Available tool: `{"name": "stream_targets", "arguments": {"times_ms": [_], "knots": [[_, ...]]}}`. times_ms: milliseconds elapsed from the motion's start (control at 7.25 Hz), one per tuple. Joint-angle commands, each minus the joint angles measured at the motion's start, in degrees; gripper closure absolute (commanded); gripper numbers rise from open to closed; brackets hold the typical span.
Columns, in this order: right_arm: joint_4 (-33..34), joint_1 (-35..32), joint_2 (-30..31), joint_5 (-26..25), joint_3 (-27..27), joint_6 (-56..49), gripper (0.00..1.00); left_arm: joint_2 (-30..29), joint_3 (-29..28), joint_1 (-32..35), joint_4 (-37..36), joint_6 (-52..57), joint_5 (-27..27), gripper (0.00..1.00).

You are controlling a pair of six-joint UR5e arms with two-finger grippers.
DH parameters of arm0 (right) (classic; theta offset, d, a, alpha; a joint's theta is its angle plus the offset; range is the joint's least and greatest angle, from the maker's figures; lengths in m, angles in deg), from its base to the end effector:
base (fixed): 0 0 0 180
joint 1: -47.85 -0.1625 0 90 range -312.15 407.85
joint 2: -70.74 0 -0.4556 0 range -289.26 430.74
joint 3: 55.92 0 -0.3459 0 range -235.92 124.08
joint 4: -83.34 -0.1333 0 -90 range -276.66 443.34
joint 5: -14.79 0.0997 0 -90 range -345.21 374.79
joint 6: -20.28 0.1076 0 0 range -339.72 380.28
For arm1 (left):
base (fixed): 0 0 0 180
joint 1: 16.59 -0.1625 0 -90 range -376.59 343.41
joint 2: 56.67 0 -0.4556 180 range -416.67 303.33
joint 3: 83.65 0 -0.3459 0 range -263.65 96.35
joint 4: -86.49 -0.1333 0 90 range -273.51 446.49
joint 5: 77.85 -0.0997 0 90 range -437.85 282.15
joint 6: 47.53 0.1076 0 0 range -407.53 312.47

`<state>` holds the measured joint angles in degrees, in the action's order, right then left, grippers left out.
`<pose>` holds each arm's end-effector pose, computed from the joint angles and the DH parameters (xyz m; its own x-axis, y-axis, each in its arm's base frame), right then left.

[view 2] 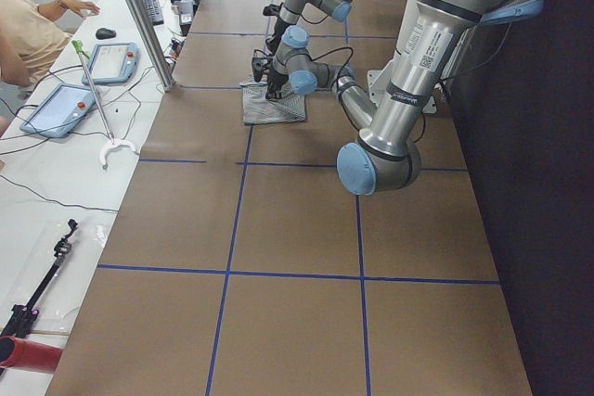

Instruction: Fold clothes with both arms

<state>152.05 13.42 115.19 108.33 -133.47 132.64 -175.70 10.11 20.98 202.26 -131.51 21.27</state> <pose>-0.5556 -0.5344 0.2741 0.2452 0.6284 0.7382 -0.6663 0.6624 -0.3425 0.4479 -0.4912 0.3439 0.4630 -0.2256 -0.8572 0.4487 0.8936 0.0073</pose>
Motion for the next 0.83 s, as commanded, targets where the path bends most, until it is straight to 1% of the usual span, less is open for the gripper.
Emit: {"name": "stream_targets", "arguments": {"times_ms": [0, 138, 414, 552, 690], "knots": [[-2.4, -2.2, -3.5, 2.7, 6.5, -1.3, 1.00, -2.2, -6.4, 0.7, 4.7, 0.3, -1.5, 1.00], [-2.4, -3.1, -4.1, 3.5, 7.0, -1.7, 1.00, -3.7, -8.2, 0.8, 4.9, 0.4, -2.5, 1.00], [-2.4, -3.3, -4.1, 4.0, 8.5, -2.9, 1.00, -4.1, -10.1, 1.9, 5.2, 4.0, -2.5, 1.00], [-2.6, -3.5, -3.9, 3.9, 9.9, -6.0, 1.00, -4.1, -12.0, 2.8, 7.4, 5.0, -2.5, 0.84], [-3.6, -3.6, -3.8, 3.8, 11.4, -6.4, 0.01, -4.1, -13.9, 3.5, 9.3, 6.6, -2.5, 0.57]]}}
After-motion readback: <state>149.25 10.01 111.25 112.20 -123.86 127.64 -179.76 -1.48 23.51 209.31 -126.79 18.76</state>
